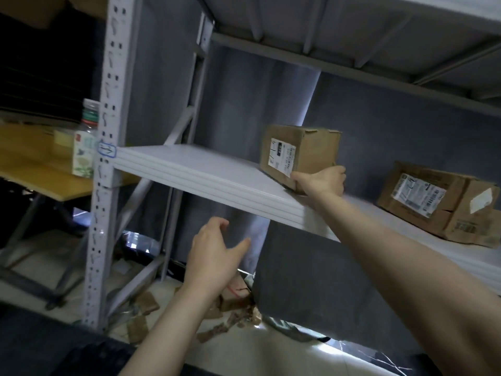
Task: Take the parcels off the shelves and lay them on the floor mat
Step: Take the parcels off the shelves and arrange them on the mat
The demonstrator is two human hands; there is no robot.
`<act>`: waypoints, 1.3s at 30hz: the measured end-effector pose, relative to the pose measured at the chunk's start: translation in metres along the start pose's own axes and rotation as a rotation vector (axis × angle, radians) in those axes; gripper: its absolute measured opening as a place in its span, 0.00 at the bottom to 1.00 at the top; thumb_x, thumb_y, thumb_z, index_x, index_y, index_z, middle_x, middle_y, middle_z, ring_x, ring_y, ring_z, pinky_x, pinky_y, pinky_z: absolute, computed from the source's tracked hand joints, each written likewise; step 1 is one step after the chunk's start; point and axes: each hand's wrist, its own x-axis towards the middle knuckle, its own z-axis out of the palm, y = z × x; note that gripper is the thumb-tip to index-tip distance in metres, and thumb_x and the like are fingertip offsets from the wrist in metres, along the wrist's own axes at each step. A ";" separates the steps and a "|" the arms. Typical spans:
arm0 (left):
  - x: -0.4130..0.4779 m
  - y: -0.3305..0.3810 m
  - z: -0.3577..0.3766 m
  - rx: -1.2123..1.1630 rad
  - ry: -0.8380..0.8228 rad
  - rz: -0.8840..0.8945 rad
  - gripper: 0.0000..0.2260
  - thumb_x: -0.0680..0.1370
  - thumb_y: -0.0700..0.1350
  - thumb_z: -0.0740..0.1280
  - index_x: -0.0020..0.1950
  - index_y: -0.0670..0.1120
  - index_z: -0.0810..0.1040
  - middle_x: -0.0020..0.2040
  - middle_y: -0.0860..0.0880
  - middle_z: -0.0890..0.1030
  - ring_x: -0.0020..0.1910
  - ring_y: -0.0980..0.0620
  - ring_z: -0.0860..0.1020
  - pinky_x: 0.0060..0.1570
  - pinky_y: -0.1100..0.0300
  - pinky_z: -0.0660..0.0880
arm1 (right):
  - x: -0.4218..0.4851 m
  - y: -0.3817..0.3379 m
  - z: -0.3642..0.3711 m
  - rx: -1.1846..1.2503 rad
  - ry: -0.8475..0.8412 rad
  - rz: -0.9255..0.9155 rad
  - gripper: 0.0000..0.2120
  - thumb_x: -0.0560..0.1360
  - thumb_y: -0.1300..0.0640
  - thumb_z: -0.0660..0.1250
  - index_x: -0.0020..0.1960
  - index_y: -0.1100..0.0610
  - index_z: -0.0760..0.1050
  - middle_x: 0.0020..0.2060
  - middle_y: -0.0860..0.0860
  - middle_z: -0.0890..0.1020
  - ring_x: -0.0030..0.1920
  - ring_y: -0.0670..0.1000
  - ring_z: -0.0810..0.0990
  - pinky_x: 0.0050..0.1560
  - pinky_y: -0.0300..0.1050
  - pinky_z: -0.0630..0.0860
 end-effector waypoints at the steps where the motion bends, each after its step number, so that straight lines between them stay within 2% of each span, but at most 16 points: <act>1: 0.001 -0.006 -0.005 0.012 0.007 -0.030 0.23 0.72 0.52 0.74 0.63 0.45 0.74 0.60 0.47 0.78 0.61 0.49 0.75 0.58 0.55 0.73 | -0.015 -0.010 0.010 0.034 -0.015 -0.031 0.53 0.56 0.41 0.82 0.70 0.62 0.60 0.69 0.59 0.69 0.66 0.62 0.73 0.65 0.55 0.73; 5: 0.008 -0.022 -0.036 -0.023 0.058 -0.151 0.26 0.73 0.53 0.74 0.65 0.41 0.74 0.60 0.45 0.78 0.61 0.46 0.76 0.60 0.54 0.73 | -0.082 -0.039 0.039 0.214 -0.083 -0.107 0.51 0.54 0.41 0.81 0.66 0.62 0.61 0.65 0.57 0.71 0.63 0.60 0.75 0.61 0.51 0.75; 8: 0.016 -0.026 -0.064 -0.128 0.128 -0.276 0.25 0.74 0.54 0.74 0.64 0.41 0.74 0.56 0.48 0.78 0.58 0.46 0.77 0.60 0.52 0.74 | -0.135 -0.055 0.054 0.346 -0.139 -0.140 0.52 0.55 0.40 0.80 0.69 0.59 0.60 0.65 0.55 0.71 0.63 0.60 0.75 0.63 0.51 0.74; 9: 0.019 -0.029 -0.074 -0.178 0.147 -0.316 0.22 0.74 0.55 0.73 0.61 0.42 0.76 0.54 0.48 0.78 0.56 0.46 0.77 0.59 0.52 0.74 | -0.152 -0.060 0.058 0.389 -0.153 -0.158 0.51 0.55 0.40 0.80 0.69 0.57 0.60 0.64 0.54 0.71 0.63 0.59 0.75 0.64 0.51 0.73; 11: 0.021 -0.035 -0.095 -0.325 0.181 -0.376 0.16 0.75 0.57 0.71 0.47 0.44 0.77 0.47 0.46 0.78 0.49 0.45 0.77 0.53 0.53 0.75 | -0.187 -0.067 0.065 0.486 -0.192 -0.185 0.49 0.56 0.41 0.80 0.69 0.55 0.61 0.64 0.52 0.71 0.63 0.56 0.75 0.62 0.46 0.71; 13: 0.020 -0.044 -0.119 -0.483 0.228 -0.455 0.17 0.76 0.59 0.69 0.38 0.48 0.73 0.40 0.46 0.76 0.41 0.46 0.76 0.45 0.53 0.75 | -0.224 -0.071 0.071 0.586 -0.247 -0.195 0.48 0.56 0.43 0.81 0.69 0.54 0.61 0.64 0.51 0.72 0.63 0.53 0.74 0.59 0.41 0.69; 17: 0.010 -0.085 -0.174 -0.684 0.389 -0.629 0.22 0.77 0.62 0.66 0.50 0.42 0.76 0.46 0.42 0.79 0.43 0.46 0.80 0.39 0.55 0.77 | -0.302 -0.072 0.087 0.705 -0.417 -0.136 0.45 0.59 0.45 0.81 0.68 0.54 0.63 0.61 0.51 0.75 0.61 0.51 0.76 0.62 0.46 0.74; 19: -0.002 -0.106 -0.199 -0.582 0.458 -0.710 0.24 0.77 0.63 0.64 0.52 0.42 0.74 0.44 0.42 0.80 0.40 0.45 0.80 0.38 0.55 0.77 | -0.343 -0.065 0.100 0.718 -0.497 -0.067 0.42 0.60 0.44 0.81 0.67 0.54 0.65 0.59 0.49 0.78 0.58 0.49 0.78 0.60 0.45 0.75; 21: -0.016 -0.122 -0.220 -0.453 0.433 -0.766 0.22 0.78 0.62 0.62 0.55 0.43 0.75 0.45 0.43 0.79 0.40 0.45 0.79 0.39 0.55 0.77 | -0.382 -0.057 0.113 0.725 -0.575 0.025 0.39 0.61 0.44 0.81 0.65 0.54 0.66 0.55 0.47 0.80 0.54 0.47 0.79 0.56 0.40 0.74; 24: -0.030 -0.134 -0.256 -0.138 0.284 -0.753 0.18 0.82 0.48 0.58 0.66 0.38 0.75 0.63 0.37 0.78 0.60 0.37 0.78 0.58 0.47 0.77 | -0.429 -0.042 0.132 0.761 -0.675 0.205 0.34 0.63 0.44 0.80 0.63 0.55 0.71 0.53 0.46 0.81 0.54 0.47 0.79 0.59 0.43 0.74; 25: -0.034 -0.137 -0.272 0.018 0.258 -0.733 0.18 0.82 0.45 0.59 0.67 0.36 0.74 0.66 0.37 0.77 0.63 0.37 0.77 0.60 0.49 0.76 | -0.442 -0.036 0.137 0.768 -0.697 0.248 0.34 0.64 0.43 0.79 0.64 0.55 0.73 0.54 0.47 0.82 0.56 0.48 0.80 0.60 0.45 0.75; 29: -0.065 -0.150 -0.352 0.542 0.188 -0.691 0.16 0.81 0.41 0.60 0.67 0.38 0.75 0.65 0.38 0.77 0.62 0.38 0.76 0.55 0.53 0.73 | -0.492 0.004 0.157 0.700 -0.752 0.347 0.42 0.62 0.42 0.78 0.71 0.44 0.62 0.63 0.50 0.78 0.62 0.53 0.78 0.61 0.55 0.78; 31: -0.091 -0.165 -0.393 0.733 0.133 -0.762 0.16 0.81 0.42 0.61 0.67 0.36 0.74 0.65 0.36 0.76 0.63 0.38 0.75 0.60 0.52 0.73 | -0.515 0.024 0.165 0.592 -0.801 0.537 0.46 0.59 0.39 0.79 0.71 0.52 0.65 0.63 0.53 0.77 0.61 0.55 0.78 0.59 0.57 0.79; 34: -0.139 -0.177 -0.437 0.891 0.043 -0.897 0.10 0.78 0.37 0.60 0.52 0.34 0.78 0.58 0.35 0.79 0.55 0.39 0.79 0.51 0.52 0.74 | -0.546 0.048 0.172 0.454 -0.880 0.730 0.47 0.57 0.36 0.80 0.65 0.60 0.68 0.58 0.57 0.77 0.54 0.57 0.79 0.56 0.58 0.80; 36: -0.158 -0.184 -0.456 0.937 0.008 -0.951 0.07 0.76 0.36 0.60 0.43 0.37 0.78 0.50 0.39 0.82 0.49 0.41 0.81 0.50 0.54 0.77 | -0.565 0.063 0.175 0.417 -0.949 0.709 0.44 0.57 0.36 0.80 0.64 0.60 0.71 0.54 0.54 0.79 0.48 0.52 0.80 0.51 0.54 0.82; 39: -0.168 -0.193 -0.469 0.958 -0.002 -0.956 0.09 0.76 0.38 0.60 0.42 0.39 0.79 0.46 0.41 0.84 0.45 0.43 0.83 0.51 0.50 0.80 | -0.588 0.073 0.178 0.423 -1.084 0.643 0.33 0.61 0.39 0.79 0.58 0.58 0.78 0.51 0.52 0.82 0.46 0.49 0.82 0.38 0.44 0.83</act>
